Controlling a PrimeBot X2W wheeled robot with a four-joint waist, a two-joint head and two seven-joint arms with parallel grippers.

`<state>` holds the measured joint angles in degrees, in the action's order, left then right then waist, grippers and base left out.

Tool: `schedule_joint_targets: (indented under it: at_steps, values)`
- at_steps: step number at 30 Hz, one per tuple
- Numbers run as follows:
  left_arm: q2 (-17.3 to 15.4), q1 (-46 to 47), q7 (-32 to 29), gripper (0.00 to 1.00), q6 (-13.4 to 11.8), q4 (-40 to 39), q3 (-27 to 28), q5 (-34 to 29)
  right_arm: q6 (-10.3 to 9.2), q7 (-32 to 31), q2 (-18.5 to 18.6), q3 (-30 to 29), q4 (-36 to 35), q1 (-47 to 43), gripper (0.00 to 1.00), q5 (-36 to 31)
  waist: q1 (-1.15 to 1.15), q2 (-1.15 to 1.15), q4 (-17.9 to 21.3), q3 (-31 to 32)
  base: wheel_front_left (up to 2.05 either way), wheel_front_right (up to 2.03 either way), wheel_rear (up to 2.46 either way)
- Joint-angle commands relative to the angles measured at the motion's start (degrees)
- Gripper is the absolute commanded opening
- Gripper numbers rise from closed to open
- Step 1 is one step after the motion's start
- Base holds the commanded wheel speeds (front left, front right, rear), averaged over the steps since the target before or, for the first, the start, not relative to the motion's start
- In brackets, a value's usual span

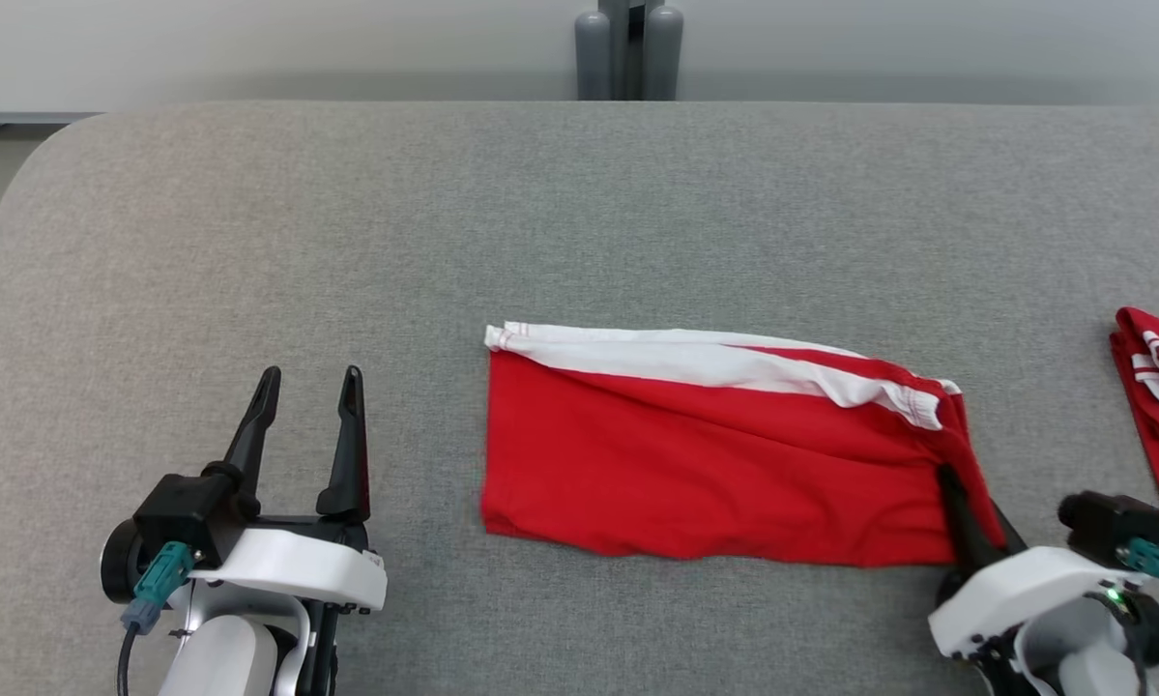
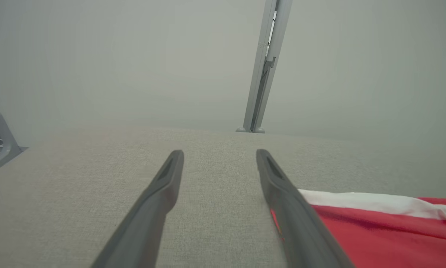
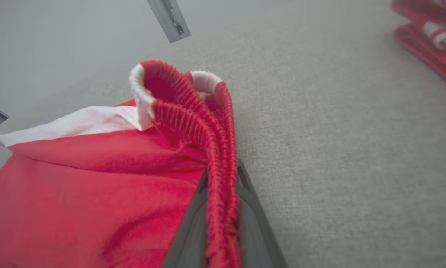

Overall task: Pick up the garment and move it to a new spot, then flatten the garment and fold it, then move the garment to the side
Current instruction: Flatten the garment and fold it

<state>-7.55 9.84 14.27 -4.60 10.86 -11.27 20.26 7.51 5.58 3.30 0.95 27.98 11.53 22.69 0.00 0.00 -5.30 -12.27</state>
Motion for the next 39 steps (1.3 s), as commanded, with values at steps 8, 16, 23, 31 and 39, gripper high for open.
schedule_joint_targets:
  at_steps: [8, 16, 23, 31, 39]
  values:
    - [-0.75, -0.22, -0.37, 1.00, -0.46, -0.05, -0.21, 0.18, -0.03, -5.28, 1.34, -3.38, -11.70, -5.99, 0.00, 3.02, 0.00, 0.00, 2.10, 1.21, 0.00, 0.00, 0.00]
    - [-1.01, 0.10, -0.64, 1.00, -0.36, -0.33, -0.91, 0.18, -0.03, -9.58, 0.04, 7.11, -24.65, -4.78, 0.00, 3.80, 0.00, 0.00, 2.22, 2.11, 0.00, 0.00, 0.00]
    - [-0.70, 0.55, -0.66, 1.00, -0.31, -0.58, -1.51, 0.36, -0.03, -9.07, -0.31, 15.64, -22.95, -0.14, 0.00, 4.05, 0.00, 0.00, 0.73, 1.60, 0.00, 0.00, 0.00]
    - [0.11, 1.91, -0.35, 1.00, 0.39, 0.09, -3.00, 0.40, -0.03, -4.56, -0.28, 24.81, -10.19, 9.02, 0.00, 8.42, 0.00, 0.00, -2.47, -0.03, 0.00, 0.00, 0.00]
    - [0.85, 3.10, -0.08, 1.00, 0.76, 1.24, -4.57, 0.17, -0.03, -0.33, -0.24, 32.32, 1.09, 16.46, 0.33, 14.18, 0.00, 0.00, -3.80, -1.52, 0.00, 0.00, 0.00]
